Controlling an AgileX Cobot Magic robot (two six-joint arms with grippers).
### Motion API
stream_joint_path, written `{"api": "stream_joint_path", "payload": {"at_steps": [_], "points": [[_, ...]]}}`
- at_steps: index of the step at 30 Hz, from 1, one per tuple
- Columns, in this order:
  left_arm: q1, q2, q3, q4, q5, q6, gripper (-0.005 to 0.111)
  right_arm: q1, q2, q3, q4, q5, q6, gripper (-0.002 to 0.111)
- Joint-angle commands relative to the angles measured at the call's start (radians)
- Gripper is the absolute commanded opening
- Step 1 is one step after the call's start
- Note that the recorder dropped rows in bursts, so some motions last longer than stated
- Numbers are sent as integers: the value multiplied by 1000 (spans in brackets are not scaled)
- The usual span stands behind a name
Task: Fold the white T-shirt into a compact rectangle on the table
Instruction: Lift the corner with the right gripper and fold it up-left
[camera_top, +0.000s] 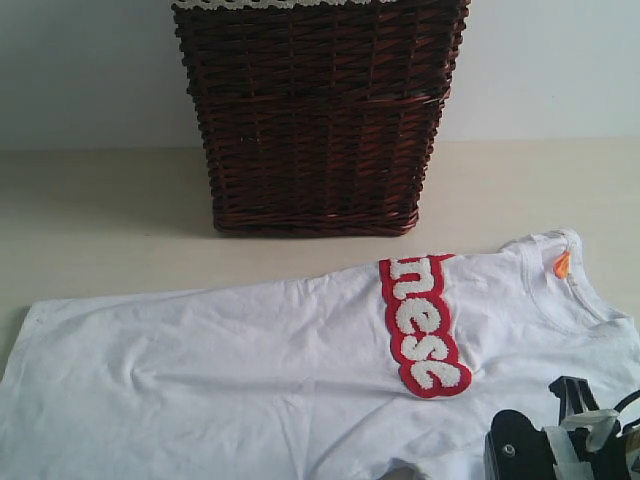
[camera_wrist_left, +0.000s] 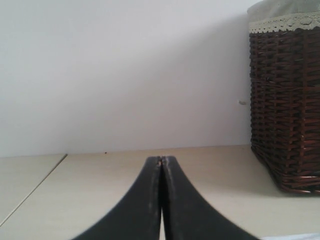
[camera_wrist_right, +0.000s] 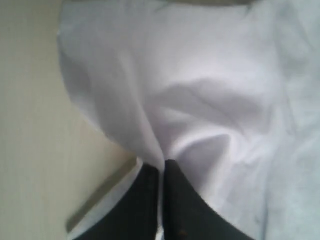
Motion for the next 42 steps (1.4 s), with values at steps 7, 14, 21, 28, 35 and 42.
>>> {"api": "stream_joint_path", "payload": {"at_steps": [7, 14, 21, 28, 35, 42], "points": [[2, -6, 0, -7, 0, -6, 0, 0, -1, -121, -39, -130, 126, 0], [2, -6, 0, -7, 0, -6, 0, 0, 90, -187, -39, -148, 126, 0], [2, -6, 0, -7, 0, -6, 0, 0, 185, -190, -39, -316, 170, 0], [2, -6, 0, -7, 0, -6, 0, -7, 191, -190, -35, -555, 222, 0], [2, -6, 0, -7, 0, -6, 0, -49, 216, -190, -32, -599, 220, 0], [2, -6, 0, -7, 0, -6, 0, -49, 265, -190, 28, -687, 220, 8]]}}
